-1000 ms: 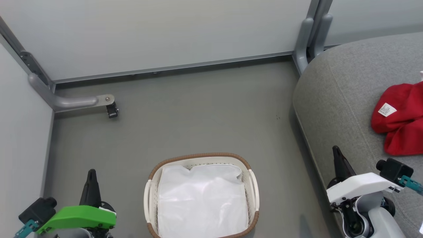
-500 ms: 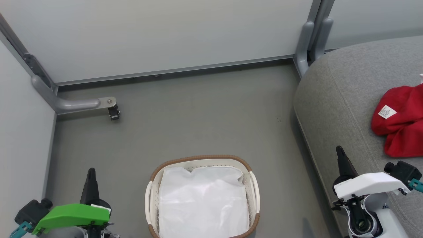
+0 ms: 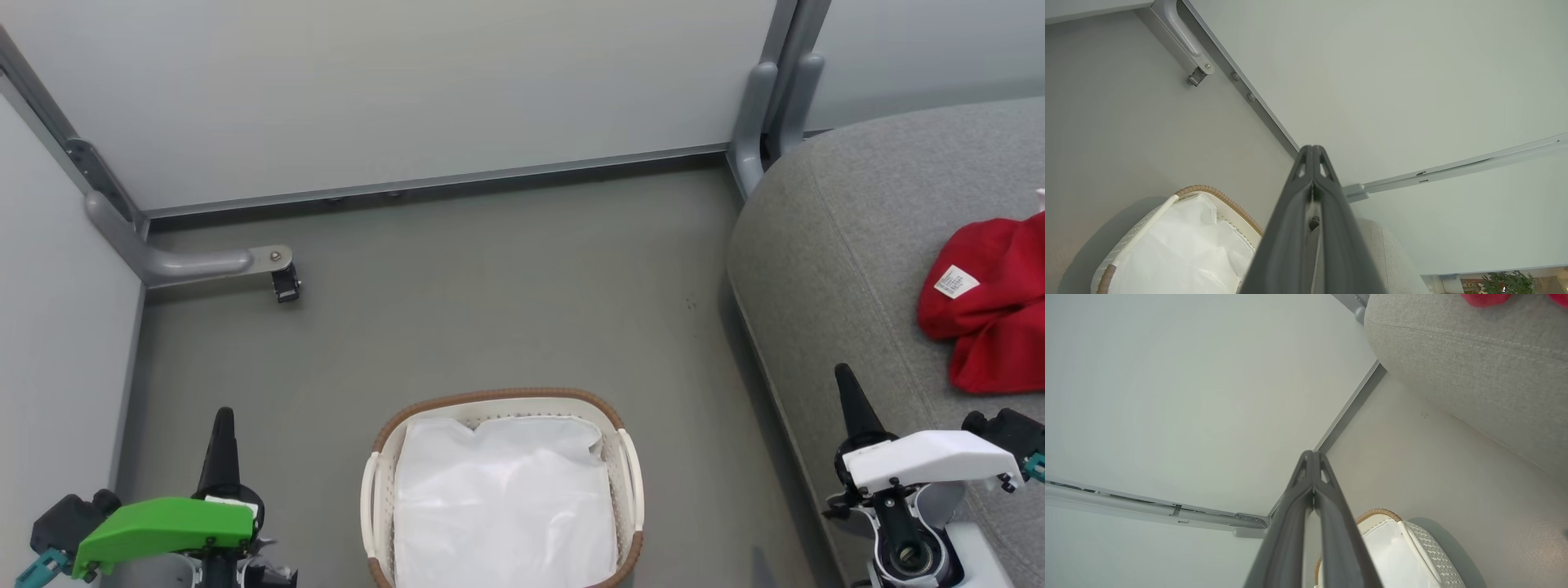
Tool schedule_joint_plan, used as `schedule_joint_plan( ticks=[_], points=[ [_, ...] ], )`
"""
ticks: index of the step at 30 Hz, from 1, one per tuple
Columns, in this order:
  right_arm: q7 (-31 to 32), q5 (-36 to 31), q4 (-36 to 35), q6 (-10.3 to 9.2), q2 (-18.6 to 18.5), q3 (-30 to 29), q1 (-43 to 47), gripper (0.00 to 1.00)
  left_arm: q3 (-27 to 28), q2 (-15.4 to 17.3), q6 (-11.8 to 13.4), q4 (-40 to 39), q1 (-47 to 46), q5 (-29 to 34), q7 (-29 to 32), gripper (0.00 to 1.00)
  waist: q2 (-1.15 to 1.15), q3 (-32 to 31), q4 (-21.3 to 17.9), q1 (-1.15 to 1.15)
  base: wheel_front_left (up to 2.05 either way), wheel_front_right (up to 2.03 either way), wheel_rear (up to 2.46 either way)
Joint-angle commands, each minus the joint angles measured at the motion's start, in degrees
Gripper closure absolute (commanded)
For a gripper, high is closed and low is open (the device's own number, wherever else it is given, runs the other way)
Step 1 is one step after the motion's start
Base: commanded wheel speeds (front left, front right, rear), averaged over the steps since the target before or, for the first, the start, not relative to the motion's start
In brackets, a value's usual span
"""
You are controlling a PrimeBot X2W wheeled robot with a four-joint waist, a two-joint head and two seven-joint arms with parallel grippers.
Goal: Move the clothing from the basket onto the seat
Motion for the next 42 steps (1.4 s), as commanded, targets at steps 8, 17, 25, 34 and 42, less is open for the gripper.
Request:
schedule_joint_plan(
  ticks=[8, 17, 25, 34, 42],
  points=[
    [1.5, 6.0, -1.4, -0.03, -0.4, -0.8, 0.7, 1.0, 0.5, 0.4, -0.4, -0.9, -1.6, -5.5, 1.4, 1.0, 0.0, -0.5, 0.2, 0.0, 0.0, 0.0, 0.0],
    [3.0, 12.0, -2.3, -0.04, -0.4, -1.3, 1.1, 1.0, 0.9, 0.5, -0.4, -1.2, -1.8, -10.9, 2.9, 1.0, 0.0, -1.0, 0.4, 0.0, 0.0, 0.0, 0.0],
    [4.0, 16.1, -2.8, -0.03, -0.4, -1.7, 1.6, 1.0, 1.2, 0.5, -0.5, -1.4, -2.1, -14.5, 3.9, 1.0, 0.0, -1.4, 0.5, 0.0, 0.0, 0.0, 0.0],
    [5.1, 20.5, -3.4, -0.03, -0.5, -2.1, 2.1, 1.0, 1.4, 0.5, -0.5, -1.7, -2.1, -18.5, 4.9, 1.0, 0.0, -1.9, 0.7, 0.0, 0.0, 0.0, 0.0],
    [6.0, 24.1, -3.8, -0.03, -0.5, -2.5, 2.5, 1.0, 1.7, 0.5, -0.5, -1.9, -2.3, -21.6, 5.8, 1.0, 0.0, -2.3, 0.8, 0.0, 0.0, 0.0, 0.0]
  ],
)
